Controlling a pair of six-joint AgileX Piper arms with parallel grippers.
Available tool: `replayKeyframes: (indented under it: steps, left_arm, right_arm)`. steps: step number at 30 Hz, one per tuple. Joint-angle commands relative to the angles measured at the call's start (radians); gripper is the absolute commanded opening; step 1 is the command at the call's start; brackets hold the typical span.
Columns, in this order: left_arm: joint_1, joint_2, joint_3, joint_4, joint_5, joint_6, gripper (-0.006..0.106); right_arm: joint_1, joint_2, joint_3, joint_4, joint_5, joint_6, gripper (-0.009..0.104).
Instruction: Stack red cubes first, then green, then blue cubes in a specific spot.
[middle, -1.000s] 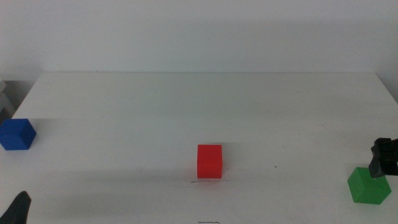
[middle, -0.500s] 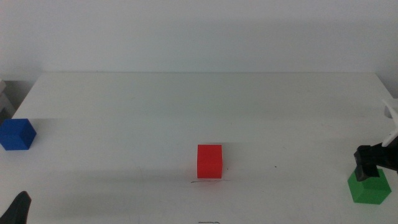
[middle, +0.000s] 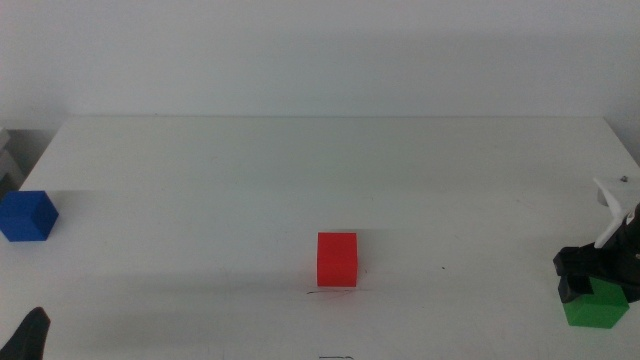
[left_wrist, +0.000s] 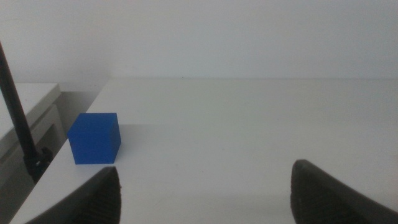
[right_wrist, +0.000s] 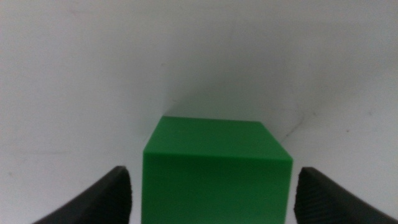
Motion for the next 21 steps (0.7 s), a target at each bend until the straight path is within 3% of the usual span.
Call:
replayKeyframes:
  steps: [1,5,8,14,21]
  left_arm:
    - [-0.003,-0.026,-0.002,-0.003,-0.076,-0.008,0.093]
    - [-0.003,-0.026,-0.002,-0.003,-0.076,-0.008,0.093]
    - [-0.003,-0.026,-0.002,-0.003,-0.076,-0.008,0.093]
    - [-0.003,-0.026,-0.002,-0.003,-0.076,-0.008,0.093]
    - [-0.003,-0.026,-0.002,-0.003,-0.076,-0.008,0.093]
  right_arm:
    - [-0.007,-0.023,-0.024,-0.008,-0.018,-0.010,0.058]
    - [-0.005,-0.034,-0.026,-0.009,-0.012,-0.008,0.030]
    - [0.014,-0.086,-0.049,-0.010,0.031,0.011,0.001]
    - [0.140,-0.195,-0.223,-0.026,0.170,0.213,-0.001]
    - [0.427,-0.114,-0.508,-0.224,0.356,0.473,-0.001]
